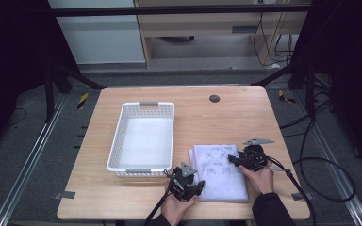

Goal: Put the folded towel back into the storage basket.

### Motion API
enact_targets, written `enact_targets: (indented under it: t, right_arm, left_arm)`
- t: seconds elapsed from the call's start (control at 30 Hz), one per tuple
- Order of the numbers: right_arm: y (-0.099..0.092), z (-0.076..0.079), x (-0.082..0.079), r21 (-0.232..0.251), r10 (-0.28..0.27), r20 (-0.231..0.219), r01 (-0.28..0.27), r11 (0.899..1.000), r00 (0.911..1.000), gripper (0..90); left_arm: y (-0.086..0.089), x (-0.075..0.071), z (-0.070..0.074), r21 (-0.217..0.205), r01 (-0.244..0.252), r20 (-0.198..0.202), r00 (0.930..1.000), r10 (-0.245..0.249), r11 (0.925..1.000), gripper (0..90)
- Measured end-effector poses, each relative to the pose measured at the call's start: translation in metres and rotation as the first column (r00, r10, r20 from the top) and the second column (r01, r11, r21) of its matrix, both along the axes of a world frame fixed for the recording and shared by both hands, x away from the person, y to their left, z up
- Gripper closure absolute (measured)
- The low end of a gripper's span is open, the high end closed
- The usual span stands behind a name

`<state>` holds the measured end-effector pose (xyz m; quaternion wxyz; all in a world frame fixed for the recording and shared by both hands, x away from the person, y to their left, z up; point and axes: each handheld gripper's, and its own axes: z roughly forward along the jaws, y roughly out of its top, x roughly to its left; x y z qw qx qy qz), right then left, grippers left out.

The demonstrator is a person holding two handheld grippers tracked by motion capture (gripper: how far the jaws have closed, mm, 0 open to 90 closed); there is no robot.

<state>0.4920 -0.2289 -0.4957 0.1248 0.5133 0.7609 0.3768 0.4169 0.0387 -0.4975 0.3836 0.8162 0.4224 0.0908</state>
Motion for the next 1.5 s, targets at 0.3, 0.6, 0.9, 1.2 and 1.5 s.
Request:
enact_targets:
  t: [0.3,0.6,0.9,1.2,1.5]
  right_arm:
    - [0.001,0.001,-0.002,0.025,-0.010,-0.006,0.010,1.000,0.9999,68.9]
    - [0.000,0.005,-0.004,0.037,-0.007,0.009,0.007,0.999,0.9999,74.5]
    - [-0.001,0.023,-0.014,0.044,0.015,0.070,-0.018,0.999,0.9975,75.2]
    - [-0.002,0.034,-0.019,0.071,0.011,0.107,-0.018,0.997,0.9942,75.1]
    - [-0.003,0.045,-0.022,0.079,0.013,0.139,-0.024,0.997,0.9902,75.1]
  left_arm:
    - [-0.001,-0.004,0.000,-0.021,-0.015,0.013,0.9998,0.015,0.9997,68.8]
    - [0.003,-0.005,0.002,-0.061,-0.011,0.008,0.9999,0.012,0.9981,73.7]
    - [0.005,-0.009,0.009,-0.055,0.002,0.046,0.9990,0.000,0.9985,74.5]
    - [0.008,-0.012,0.022,-0.063,0.014,0.081,0.9967,-0.009,0.9979,74.7]
    - [0.008,-0.014,0.033,-0.047,0.023,0.118,0.9928,-0.018,0.9986,74.7]
